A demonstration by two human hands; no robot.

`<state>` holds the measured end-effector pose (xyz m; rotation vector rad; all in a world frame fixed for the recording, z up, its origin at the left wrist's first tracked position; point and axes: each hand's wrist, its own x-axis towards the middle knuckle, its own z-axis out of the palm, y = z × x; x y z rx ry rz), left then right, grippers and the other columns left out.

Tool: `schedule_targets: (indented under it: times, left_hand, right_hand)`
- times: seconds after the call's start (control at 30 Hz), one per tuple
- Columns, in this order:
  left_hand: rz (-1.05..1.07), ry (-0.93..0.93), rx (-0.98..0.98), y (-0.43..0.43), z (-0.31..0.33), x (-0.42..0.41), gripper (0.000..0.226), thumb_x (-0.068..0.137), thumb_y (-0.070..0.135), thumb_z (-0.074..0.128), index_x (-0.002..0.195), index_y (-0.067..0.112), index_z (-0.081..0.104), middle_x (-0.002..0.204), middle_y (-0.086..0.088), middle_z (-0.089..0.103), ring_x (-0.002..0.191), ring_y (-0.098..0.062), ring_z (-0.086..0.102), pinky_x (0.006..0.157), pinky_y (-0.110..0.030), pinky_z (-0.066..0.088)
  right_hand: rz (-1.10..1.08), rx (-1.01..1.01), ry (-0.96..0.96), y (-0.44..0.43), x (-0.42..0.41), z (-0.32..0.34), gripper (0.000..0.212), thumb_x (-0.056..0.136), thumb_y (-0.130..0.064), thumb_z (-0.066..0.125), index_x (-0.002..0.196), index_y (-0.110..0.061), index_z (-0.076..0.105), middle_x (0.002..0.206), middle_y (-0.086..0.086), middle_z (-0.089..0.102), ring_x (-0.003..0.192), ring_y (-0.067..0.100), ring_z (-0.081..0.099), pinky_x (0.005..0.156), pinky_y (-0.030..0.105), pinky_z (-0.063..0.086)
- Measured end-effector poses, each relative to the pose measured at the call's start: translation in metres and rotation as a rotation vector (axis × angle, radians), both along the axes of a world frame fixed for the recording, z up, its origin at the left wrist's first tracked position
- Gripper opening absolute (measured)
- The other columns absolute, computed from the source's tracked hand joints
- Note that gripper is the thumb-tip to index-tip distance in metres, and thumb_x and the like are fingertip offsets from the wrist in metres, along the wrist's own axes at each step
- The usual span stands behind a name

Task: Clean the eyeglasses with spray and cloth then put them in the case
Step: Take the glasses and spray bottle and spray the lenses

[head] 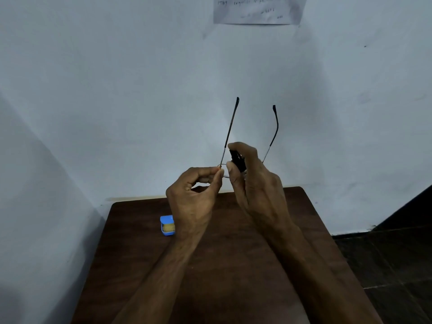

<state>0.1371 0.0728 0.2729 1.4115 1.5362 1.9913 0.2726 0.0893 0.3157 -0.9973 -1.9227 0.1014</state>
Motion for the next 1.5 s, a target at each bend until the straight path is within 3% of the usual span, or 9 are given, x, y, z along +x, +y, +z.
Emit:
schedule_targets:
  times: [0.1,0.3,0.4,0.57,0.77,0.9,1.1,1.4,1.5]
  left_hand:
    - [0.011,0.011,-0.001,0.002,0.0,0.001,0.01,0.088,0.017,0.088,0.097,0.016,0.084,0.086,0.008,0.08,0.079,-0.017,0.078,0.07,-0.044,0.065]
    - [0.007,0.039,0.027,0.001,0.001,0.001,0.011,0.087,0.016,0.088,0.098,0.017,0.083,0.089,0.008,0.08,0.082,-0.011,0.077,0.073,-0.032,0.064]
    - [0.013,0.041,0.027,0.001,0.0,0.0,0.011,0.088,0.018,0.087,0.098,0.016,0.083,0.089,0.008,0.08,0.082,-0.014,0.078,0.069,-0.034,0.065]
    - [0.019,0.051,0.021,0.0,-0.003,-0.002,0.01,0.09,0.021,0.087,0.099,0.018,0.082,0.088,0.006,0.08,0.081,-0.017,0.079,0.072,-0.041,0.066]
    - [-0.009,0.046,0.015,-0.002,-0.007,-0.003,0.013,0.09,0.02,0.085,0.102,0.018,0.081,0.092,0.005,0.08,0.087,-0.02,0.08,0.075,-0.042,0.068]
    - [0.0,0.041,0.011,-0.003,-0.007,-0.005,0.013,0.091,0.023,0.084,0.102,0.017,0.081,0.093,0.005,0.08,0.088,-0.02,0.08,0.074,-0.04,0.068]
    - [0.005,0.006,0.002,-0.001,-0.009,-0.009,0.013,0.091,0.022,0.085,0.102,0.017,0.081,0.091,0.003,0.08,0.086,-0.023,0.08,0.074,-0.045,0.068]
    - [-0.024,-0.039,-0.024,-0.004,-0.012,-0.01,0.011,0.092,0.013,0.084,0.101,0.007,0.081,0.087,-0.001,0.079,0.082,-0.021,0.079,0.075,-0.036,0.068]
    - [-0.038,-0.031,-0.034,-0.006,-0.013,-0.009,0.014,0.091,0.015,0.084,0.101,0.006,0.08,0.087,-0.002,0.079,0.082,-0.021,0.08,0.074,-0.031,0.067]
  right_hand:
    - [0.006,-0.007,-0.039,-0.001,0.001,-0.008,0.029,0.107,-0.026,0.056,0.133,-0.026,0.043,0.107,-0.005,0.067,0.078,0.014,0.066,0.061,0.042,0.058]
    - [0.023,-0.052,-0.044,-0.007,0.001,-0.021,0.028,0.108,-0.035,0.049,0.134,-0.028,0.044,0.107,-0.008,0.067,0.074,0.011,0.063,0.063,0.039,0.059]
    - [0.002,-0.119,-0.019,-0.008,0.004,-0.028,0.023,0.11,-0.034,0.049,0.131,-0.027,0.047,0.103,-0.012,0.064,0.078,0.014,0.066,0.065,0.041,0.058]
    - [-0.109,-0.167,0.026,0.004,0.012,-0.035,0.026,0.11,-0.035,0.05,0.133,-0.027,0.042,0.099,-0.009,0.063,0.071,0.012,0.063,0.062,0.03,0.05]
    - [-0.194,-0.156,0.015,0.012,0.019,-0.037,0.019,0.111,-0.033,0.048,0.124,-0.02,0.049,0.073,-0.017,0.042,0.057,0.006,0.047,0.056,0.029,0.041]
    - [-0.23,-0.168,0.043,0.018,0.023,-0.039,0.021,0.111,-0.037,0.045,0.128,-0.027,0.041,0.085,-0.009,0.055,0.064,0.016,0.058,0.06,0.033,0.048]
    - [-0.261,-0.107,0.123,0.015,0.025,-0.038,0.022,0.11,-0.038,0.043,0.127,-0.025,0.044,0.095,-0.007,0.064,0.069,0.024,0.064,0.061,0.041,0.054]
    - [-0.324,0.02,0.275,0.031,0.041,-0.007,0.019,0.11,-0.031,0.047,0.128,-0.029,0.041,0.098,-0.005,0.064,0.076,0.021,0.063,0.068,0.028,0.04]
    - [-0.305,0.026,0.272,0.038,0.041,0.003,0.021,0.11,-0.033,0.046,0.131,-0.031,0.039,0.1,-0.005,0.066,0.071,0.022,0.064,0.065,0.03,0.044]
